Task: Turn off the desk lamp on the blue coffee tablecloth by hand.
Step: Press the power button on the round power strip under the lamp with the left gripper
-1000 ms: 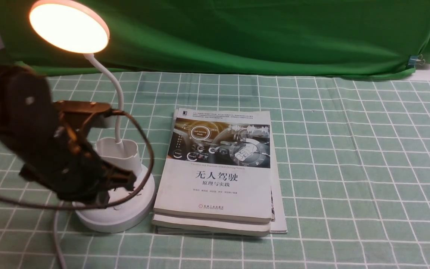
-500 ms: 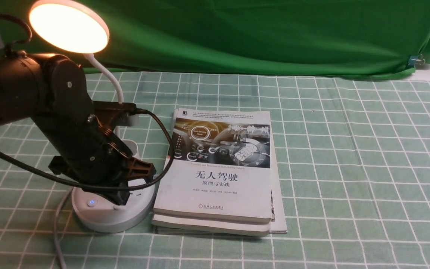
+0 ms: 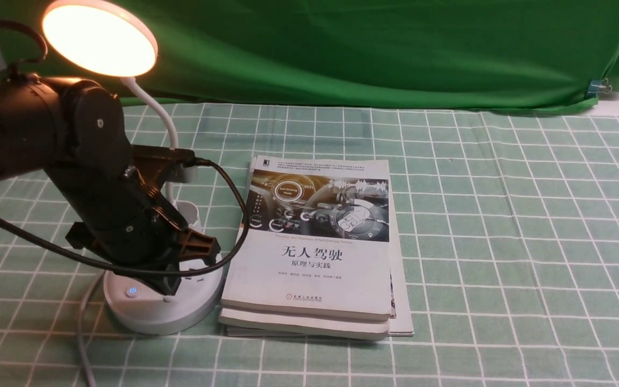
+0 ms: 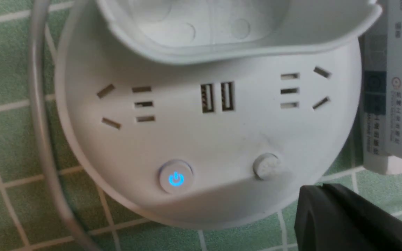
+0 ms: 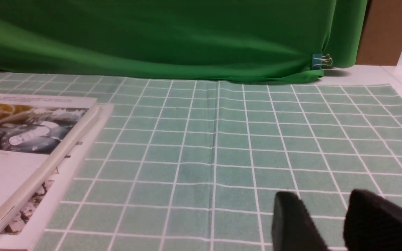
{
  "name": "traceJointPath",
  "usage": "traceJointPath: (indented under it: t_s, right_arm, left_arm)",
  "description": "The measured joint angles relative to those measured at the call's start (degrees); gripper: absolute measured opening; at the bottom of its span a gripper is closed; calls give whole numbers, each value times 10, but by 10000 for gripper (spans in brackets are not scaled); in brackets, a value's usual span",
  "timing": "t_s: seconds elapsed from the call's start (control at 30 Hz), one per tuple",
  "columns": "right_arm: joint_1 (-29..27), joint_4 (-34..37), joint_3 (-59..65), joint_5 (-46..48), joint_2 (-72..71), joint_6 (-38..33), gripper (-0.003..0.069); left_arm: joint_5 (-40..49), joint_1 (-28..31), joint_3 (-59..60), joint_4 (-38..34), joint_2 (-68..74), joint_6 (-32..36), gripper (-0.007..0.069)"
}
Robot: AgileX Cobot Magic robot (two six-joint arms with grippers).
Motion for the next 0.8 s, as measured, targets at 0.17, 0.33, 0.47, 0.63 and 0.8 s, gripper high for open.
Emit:
traceJointPath:
  t_s: [0.17, 0.33, 0.47, 0.63, 0.8]
  right_arm:
    - [0, 0, 0, 0, 0, 0, 242]
    - [0, 0, 0, 0, 0, 0, 242]
    - [0, 0, 0, 0, 0, 0, 242]
    - [0, 0, 0, 0, 0, 0, 242]
    - [0, 0, 0, 0, 0, 0, 242]
  left_arm:
    - [-5, 0, 0, 2, 33, 0, -2]
    - [-4, 0, -2, 2, 48, 0, -2]
    - [-4, 0, -2, 2, 39, -1, -2]
    - [-4, 0, -2, 2, -4, -1, -2]
    - [-7, 0, -2, 9, -16, -1, -2]
